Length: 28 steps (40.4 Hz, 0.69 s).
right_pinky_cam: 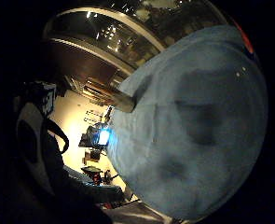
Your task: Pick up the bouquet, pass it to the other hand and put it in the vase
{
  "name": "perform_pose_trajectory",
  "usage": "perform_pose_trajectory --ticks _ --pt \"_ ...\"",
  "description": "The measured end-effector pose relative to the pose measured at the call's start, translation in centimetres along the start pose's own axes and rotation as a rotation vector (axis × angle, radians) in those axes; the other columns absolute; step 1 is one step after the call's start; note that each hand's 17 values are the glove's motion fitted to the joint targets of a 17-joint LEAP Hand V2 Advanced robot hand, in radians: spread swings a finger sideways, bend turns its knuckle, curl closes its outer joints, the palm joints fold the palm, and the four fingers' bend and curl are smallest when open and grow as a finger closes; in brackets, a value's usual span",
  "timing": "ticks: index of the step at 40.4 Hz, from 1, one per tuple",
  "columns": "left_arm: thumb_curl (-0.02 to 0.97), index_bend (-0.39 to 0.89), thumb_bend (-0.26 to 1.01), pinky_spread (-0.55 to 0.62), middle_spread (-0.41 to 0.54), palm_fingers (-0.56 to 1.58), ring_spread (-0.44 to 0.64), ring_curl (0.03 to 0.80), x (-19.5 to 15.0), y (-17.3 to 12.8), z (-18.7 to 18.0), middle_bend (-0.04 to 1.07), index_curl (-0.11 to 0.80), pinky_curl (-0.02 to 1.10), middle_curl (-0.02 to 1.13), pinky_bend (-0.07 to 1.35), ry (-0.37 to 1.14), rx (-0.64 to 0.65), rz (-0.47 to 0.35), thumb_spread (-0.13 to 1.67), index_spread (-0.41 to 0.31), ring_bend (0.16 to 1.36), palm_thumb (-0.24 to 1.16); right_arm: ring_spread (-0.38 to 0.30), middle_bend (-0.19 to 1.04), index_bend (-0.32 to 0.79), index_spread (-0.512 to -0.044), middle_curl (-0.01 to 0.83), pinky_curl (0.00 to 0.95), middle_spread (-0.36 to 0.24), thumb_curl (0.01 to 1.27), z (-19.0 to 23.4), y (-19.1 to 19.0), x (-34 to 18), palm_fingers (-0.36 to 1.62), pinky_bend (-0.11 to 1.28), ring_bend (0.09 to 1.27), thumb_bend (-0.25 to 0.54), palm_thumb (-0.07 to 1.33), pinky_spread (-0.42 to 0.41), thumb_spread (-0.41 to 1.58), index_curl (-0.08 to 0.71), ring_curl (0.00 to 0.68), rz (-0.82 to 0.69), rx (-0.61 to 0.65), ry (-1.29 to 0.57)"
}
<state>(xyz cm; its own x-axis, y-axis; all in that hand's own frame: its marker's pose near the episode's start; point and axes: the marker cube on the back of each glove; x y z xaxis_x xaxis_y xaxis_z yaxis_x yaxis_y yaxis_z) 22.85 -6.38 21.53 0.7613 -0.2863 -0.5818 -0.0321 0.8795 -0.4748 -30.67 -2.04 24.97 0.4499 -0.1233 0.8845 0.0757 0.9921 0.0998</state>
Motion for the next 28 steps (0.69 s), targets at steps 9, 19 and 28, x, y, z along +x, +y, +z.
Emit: perform_pose_trajectory --ticks 9,19,28 --pt "0.390 0.17 0.00 0.06 0.091 0.64 0.07 0.255 -2.5 -3.7 -0.3 0.22 0.245 0.35 0.33 0.60 0.216 -0.224 0.245 0.90 -0.012 0.66 0.56 -0.196 0.81 0.46 -0.228 0.591 0.490 -0.153 0.75 0.8 -0.1 1.0 1.40 0.69 0.94 -0.031 1.02 -0.253 0.32 0.615 0.530 -0.024 -0.026 0.085" --pt "0.515 0.23 0.03 -0.29 -0.228 1.34 -0.26 0.303 -0.5 -1.0 -0.6 0.51 0.316 0.37 0.45 0.54 -0.132 0.244 -0.123 0.59 -0.195 0.57 0.80 -0.197 0.81 0.46 -0.229 0.589 0.490 -0.153 0.76 2.2 0.9 0.3 1.40 0.69 0.94 -0.033 1.01 -0.253 0.30 0.623 0.531 0.026 -0.083 -0.065" --pt "0.578 0.36 -0.03 -0.38 -0.312 1.48 -0.35 0.390 0.2 -1.9 -0.2 0.63 0.408 0.41 0.52 0.57 0.101 0.189 0.312 0.45 -0.294 0.71 0.78 -0.197 0.81 0.46 -0.224 0.587 0.491 -0.153 0.77 2.3 1.5 -0.2 1.40 0.69 0.94 -0.034 1.00 -0.253 0.28 0.630 0.533 0.113 -0.139 -0.086"
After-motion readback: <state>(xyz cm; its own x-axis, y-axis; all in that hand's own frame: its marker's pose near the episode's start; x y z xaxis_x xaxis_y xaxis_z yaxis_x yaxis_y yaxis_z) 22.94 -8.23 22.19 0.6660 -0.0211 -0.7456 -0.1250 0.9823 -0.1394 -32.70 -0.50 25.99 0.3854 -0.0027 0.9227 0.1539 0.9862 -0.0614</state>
